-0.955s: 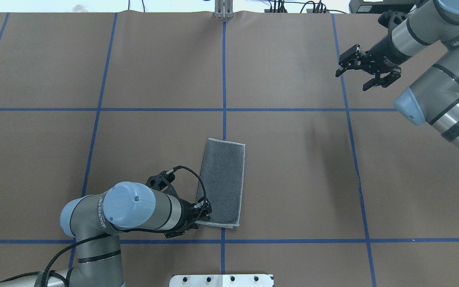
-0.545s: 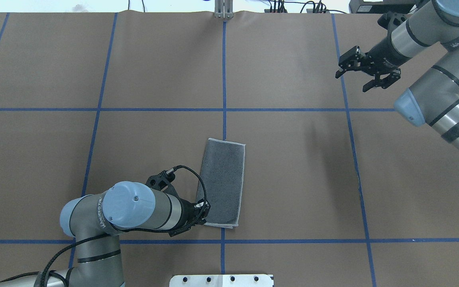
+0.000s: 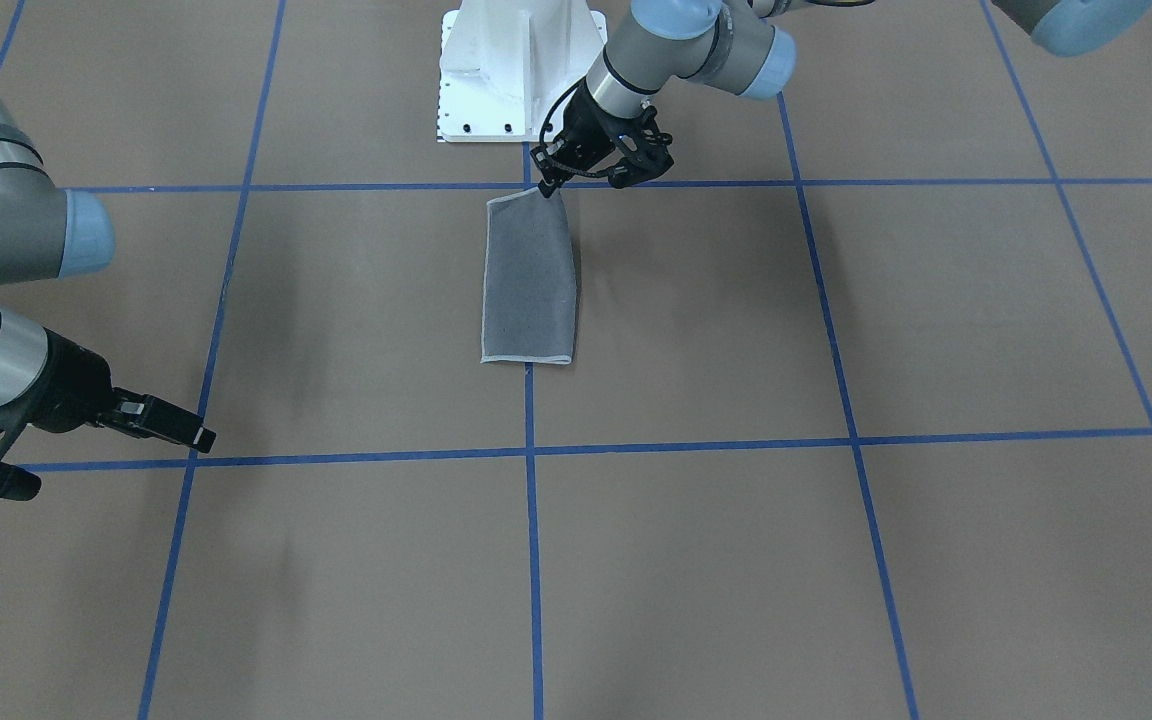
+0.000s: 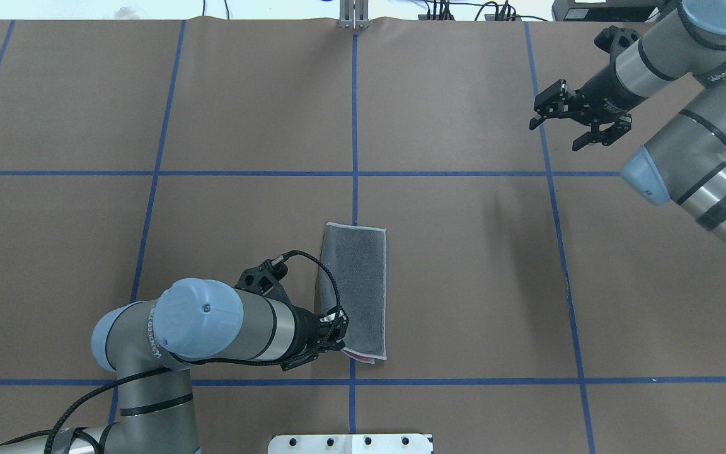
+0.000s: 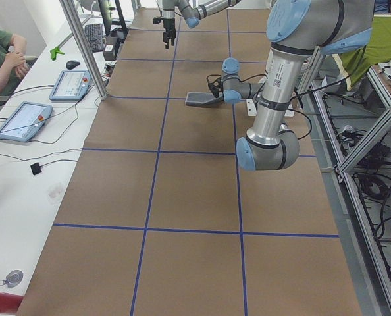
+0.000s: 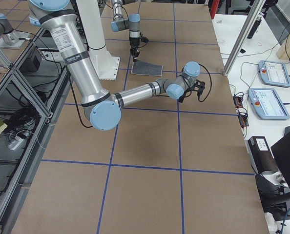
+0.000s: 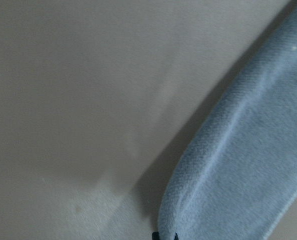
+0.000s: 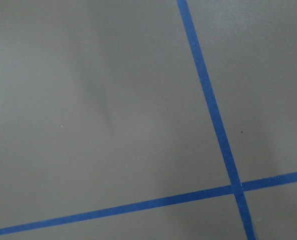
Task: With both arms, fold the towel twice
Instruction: 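Grasp the towel's near end with the left gripper and fold it away from the robot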
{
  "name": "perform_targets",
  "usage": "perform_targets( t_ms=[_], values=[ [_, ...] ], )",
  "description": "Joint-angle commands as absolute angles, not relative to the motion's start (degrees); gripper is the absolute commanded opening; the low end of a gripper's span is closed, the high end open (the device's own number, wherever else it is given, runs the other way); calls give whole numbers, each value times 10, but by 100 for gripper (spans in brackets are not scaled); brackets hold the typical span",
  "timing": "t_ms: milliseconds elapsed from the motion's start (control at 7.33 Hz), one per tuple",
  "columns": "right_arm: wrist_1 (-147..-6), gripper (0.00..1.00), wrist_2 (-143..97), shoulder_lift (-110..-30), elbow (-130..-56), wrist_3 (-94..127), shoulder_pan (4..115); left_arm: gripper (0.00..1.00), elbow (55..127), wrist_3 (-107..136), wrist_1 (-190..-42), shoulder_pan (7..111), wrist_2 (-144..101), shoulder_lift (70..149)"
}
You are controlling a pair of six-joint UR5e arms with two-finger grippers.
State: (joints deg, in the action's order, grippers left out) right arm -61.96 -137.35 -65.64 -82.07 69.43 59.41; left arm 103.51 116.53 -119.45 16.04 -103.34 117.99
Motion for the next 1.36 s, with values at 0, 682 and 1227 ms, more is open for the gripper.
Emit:
perform_targets(
  t_ms=[0,682,1227],
  values=[
    [-620,100,-1373,-658,-821,694,589,0,1032,1165,-1193,187,-1033,1197],
    [-620,100,-1371,-659,-820,695,582,0,899,1198,-1196,251,-1033,1286],
    [-620,100,-1361,-660,-820,695,577,0,882,1237,-1223,271,-1033,1286]
  ],
)
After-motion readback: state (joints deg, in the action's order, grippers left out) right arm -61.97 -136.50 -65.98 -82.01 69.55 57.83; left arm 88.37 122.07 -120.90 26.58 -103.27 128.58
